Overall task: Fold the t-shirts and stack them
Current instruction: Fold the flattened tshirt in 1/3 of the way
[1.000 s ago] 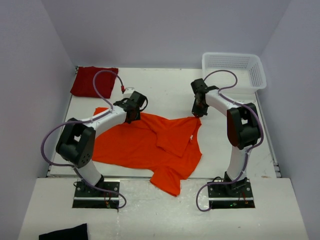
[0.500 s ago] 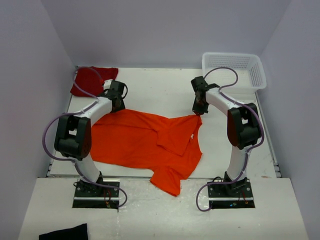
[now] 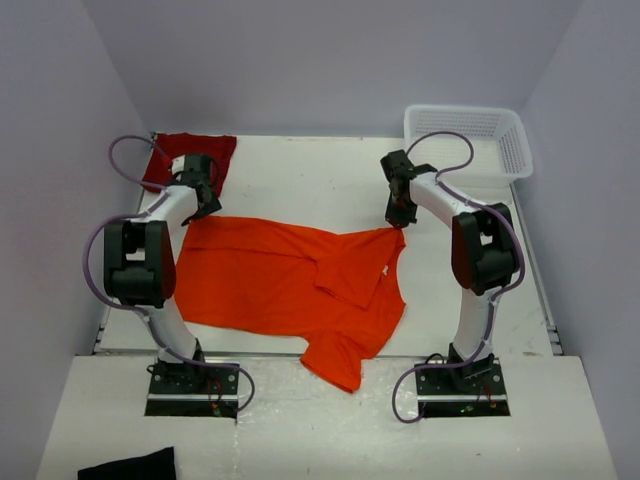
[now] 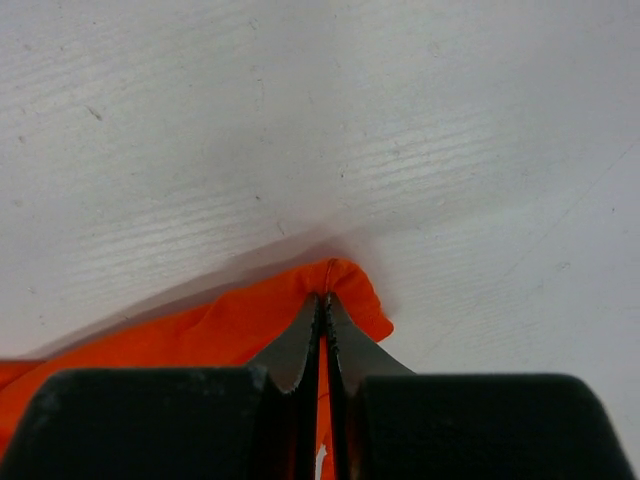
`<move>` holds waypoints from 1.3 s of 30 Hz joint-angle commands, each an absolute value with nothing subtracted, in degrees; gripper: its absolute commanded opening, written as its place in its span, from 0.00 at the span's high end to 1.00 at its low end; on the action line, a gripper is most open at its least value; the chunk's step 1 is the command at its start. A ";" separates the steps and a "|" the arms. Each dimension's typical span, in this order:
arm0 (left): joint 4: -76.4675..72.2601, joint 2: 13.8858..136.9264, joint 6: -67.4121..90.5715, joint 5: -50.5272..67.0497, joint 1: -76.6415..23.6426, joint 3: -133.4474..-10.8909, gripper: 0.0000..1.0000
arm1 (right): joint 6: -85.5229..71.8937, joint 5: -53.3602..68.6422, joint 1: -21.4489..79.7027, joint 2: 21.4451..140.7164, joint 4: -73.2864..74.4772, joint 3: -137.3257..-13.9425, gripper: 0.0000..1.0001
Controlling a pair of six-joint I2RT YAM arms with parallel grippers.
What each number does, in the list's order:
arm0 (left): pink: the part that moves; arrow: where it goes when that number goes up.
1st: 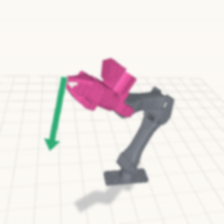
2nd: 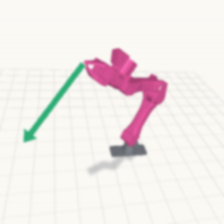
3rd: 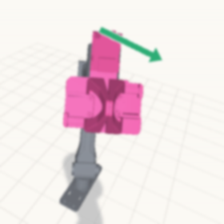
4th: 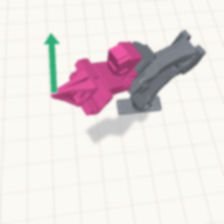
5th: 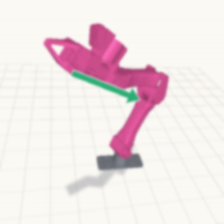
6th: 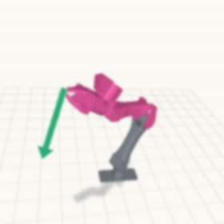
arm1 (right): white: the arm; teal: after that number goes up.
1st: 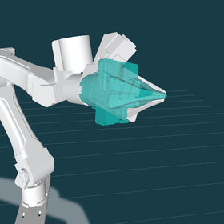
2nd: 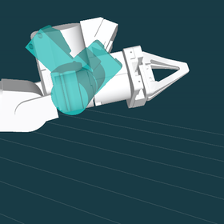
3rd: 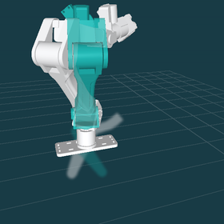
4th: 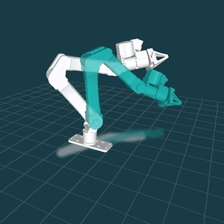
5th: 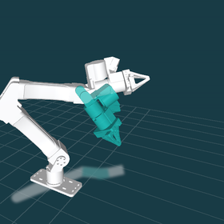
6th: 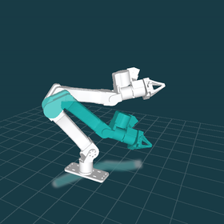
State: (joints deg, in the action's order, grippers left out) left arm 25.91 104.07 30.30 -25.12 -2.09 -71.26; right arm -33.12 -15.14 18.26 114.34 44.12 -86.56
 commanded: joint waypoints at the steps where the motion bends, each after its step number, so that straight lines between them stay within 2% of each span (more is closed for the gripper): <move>1: 23.39 104.85 28.39 -21.20 0.00 -73.65 0.34 | -31.55 -16.70 17.58 114.43 44.74 -90.00 1.00; 4: 22.85 105.47 27.77 -19.77 1.39 -73.74 0.39 | -30.76 -16.61 17.40 114.35 44.82 -90.61 1.00; 6: 23.03 106.43 27.42 -19.25 1.67 -74.18 0.49 | -30.32 -16.26 17.32 114.35 44.82 -91.23 1.00; 9: 22.42 106.87 27.07 -18.38 1.93 -73.83 0.57 | -29.88 -15.65 16.96 114.43 44.82 -91.67 1.00; 22: 22.24 110.91 26.72 -19.16 3.43 -75.32 0.62 | -29.53 -14.68 16.44 114.52 44.47 -91.49 1.00; 28: 21.79 113.29 26.54 -18.81 3.69 -77.08 0.81 | -29.09 -14.77 16.52 114.52 44.39 -91.58 1.00; 29: 21.88 113.64 26.63 -18.81 3.78 -77.43 0.89 | -29.00 -14.68 16.52 114.52 44.47 -91.58 1.00; 32: 21.45 113.73 26.72 -18.72 3.96 -77.95 1.00 | -29.00 -14.68 16.44 114.96 44.47 -91.67 1.00; 39: 22.32 113.20 26.46 -20.21 4.48 -79.80 1.00 | -29.62 -16.87 16.44 114.87 44.91 -92.46 1.00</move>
